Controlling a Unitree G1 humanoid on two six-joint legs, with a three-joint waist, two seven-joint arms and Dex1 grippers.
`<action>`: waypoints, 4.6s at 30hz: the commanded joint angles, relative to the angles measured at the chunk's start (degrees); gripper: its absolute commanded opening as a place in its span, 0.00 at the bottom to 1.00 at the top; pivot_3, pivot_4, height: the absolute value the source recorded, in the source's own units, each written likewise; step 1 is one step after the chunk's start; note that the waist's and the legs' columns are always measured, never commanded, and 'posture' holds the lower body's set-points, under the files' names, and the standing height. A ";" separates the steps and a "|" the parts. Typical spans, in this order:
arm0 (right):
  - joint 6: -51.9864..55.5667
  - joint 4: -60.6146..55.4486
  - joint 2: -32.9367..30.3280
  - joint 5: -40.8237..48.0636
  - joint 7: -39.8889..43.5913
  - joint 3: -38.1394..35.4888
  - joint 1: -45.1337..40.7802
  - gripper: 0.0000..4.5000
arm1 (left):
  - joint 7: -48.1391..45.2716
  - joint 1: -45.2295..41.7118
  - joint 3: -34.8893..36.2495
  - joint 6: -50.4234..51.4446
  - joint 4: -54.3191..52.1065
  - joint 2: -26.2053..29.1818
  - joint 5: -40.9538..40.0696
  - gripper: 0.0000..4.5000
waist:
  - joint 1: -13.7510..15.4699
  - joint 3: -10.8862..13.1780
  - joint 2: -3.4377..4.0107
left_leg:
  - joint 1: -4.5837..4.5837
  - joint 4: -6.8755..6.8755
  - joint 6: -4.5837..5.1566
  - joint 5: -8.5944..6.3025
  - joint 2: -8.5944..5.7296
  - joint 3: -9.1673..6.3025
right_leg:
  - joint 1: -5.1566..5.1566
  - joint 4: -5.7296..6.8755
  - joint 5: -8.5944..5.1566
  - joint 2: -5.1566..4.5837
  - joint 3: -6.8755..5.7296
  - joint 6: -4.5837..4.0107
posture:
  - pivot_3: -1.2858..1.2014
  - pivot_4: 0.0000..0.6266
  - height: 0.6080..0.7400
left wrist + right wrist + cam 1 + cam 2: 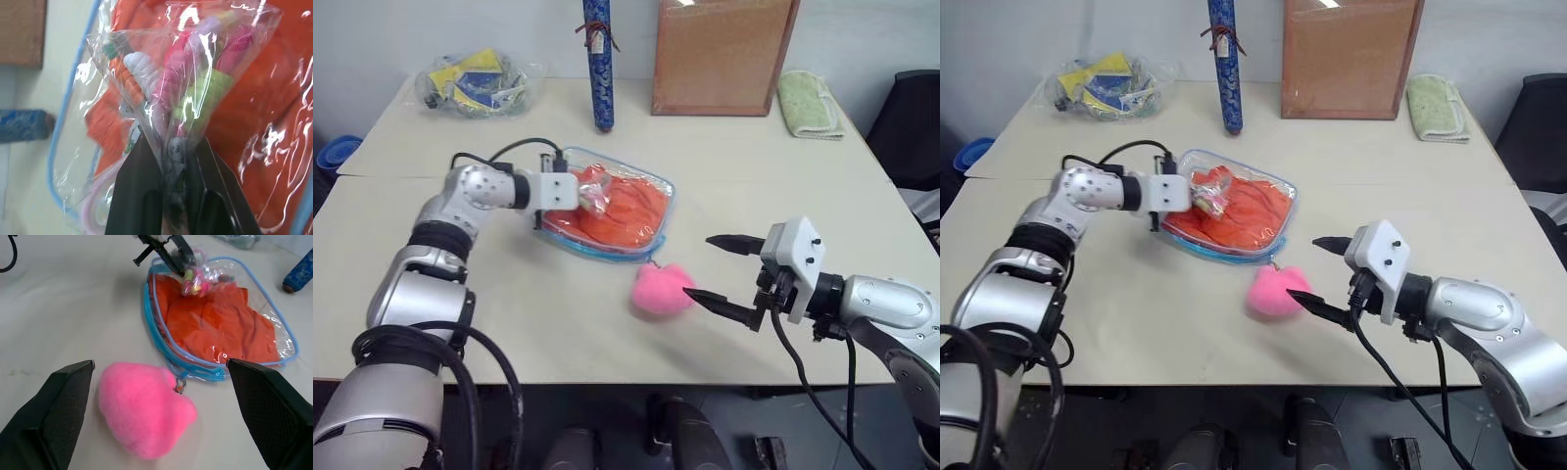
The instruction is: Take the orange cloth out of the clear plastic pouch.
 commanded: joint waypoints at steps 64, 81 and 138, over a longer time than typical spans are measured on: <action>1.49 -5.13 0.20 3.83 -0.27 -6.31 6.39 1.00 | 4.76 -5.21 -11.10 -3.98 5.59 1.09 11.91 0.61 | 0.74 -0.05 -0.26 | -0.05 0.03 0.06 0.00 -0.08 0.22 | -0.02 -0.02 0.06 -0.08 -0.38 0.07 | 0.52 0.24 1.00; -0.24 0.01 -0.82 3.43 3.05 -1.69 1.87 1.00 | -14.81 37.42 7.19 63.39 -75.16 6.30 -2.70 0.09 | -0.61 -0.05 -0.25 | 0.00 0.06 0.07 0.00 0.02 -0.27 | 0.01 -0.05 0.06 -0.09 0.17 0.07 | 0.52 0.24 1.00; 1.01 -3.49 -4.51 0.34 -3.27 -9.63 13.31 1.00 | -29.36 17.11 -12.34 22.89 -48.77 -13.78 -15.36 0.47 | 0.76 -0.06 -0.25 | -0.03 0.24 0.08 -0.02 -0.09 -0.26 | 0.21 -0.12 0.07 -0.02 0.33 0.07 | 0.52 0.24 1.00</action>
